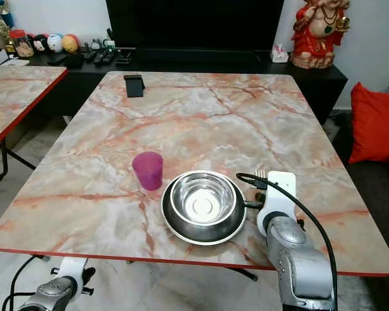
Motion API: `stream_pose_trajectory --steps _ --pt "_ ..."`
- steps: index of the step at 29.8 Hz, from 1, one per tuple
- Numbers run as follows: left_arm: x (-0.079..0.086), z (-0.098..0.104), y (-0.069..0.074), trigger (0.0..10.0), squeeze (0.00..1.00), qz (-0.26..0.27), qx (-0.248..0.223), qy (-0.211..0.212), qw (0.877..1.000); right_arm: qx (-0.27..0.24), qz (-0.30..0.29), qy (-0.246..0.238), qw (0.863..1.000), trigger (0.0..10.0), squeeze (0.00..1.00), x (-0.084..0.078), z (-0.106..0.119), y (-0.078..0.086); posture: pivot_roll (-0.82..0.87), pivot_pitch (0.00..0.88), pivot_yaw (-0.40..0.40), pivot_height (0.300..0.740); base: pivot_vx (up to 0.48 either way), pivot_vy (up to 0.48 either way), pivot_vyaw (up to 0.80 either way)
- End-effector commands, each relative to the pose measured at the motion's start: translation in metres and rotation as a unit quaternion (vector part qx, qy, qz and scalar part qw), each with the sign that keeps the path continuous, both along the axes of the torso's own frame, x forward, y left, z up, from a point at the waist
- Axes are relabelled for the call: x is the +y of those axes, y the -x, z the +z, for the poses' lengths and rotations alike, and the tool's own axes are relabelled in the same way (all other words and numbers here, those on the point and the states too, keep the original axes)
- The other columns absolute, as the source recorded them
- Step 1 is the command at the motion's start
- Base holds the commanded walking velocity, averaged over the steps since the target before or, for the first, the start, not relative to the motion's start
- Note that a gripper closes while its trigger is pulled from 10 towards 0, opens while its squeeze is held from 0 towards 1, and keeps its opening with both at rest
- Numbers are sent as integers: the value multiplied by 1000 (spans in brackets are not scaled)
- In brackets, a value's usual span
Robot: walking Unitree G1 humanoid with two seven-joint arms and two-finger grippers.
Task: Setting the table
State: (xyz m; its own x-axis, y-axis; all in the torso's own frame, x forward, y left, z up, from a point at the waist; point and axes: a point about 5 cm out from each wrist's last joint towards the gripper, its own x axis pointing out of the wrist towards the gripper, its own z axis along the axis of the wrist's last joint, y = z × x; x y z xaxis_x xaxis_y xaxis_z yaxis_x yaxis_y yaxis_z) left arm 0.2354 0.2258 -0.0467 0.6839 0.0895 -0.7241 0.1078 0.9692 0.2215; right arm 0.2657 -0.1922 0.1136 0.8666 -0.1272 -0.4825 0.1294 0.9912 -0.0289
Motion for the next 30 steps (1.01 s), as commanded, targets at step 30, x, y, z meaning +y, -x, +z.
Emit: stream_pose_trajectory --steps 30 --pt "3 -2 4 10000 0 4 9 -5 1000 -7 8 -5 1000 10000 0 3 -20 -3 -31 0 0 740 0 0 0"
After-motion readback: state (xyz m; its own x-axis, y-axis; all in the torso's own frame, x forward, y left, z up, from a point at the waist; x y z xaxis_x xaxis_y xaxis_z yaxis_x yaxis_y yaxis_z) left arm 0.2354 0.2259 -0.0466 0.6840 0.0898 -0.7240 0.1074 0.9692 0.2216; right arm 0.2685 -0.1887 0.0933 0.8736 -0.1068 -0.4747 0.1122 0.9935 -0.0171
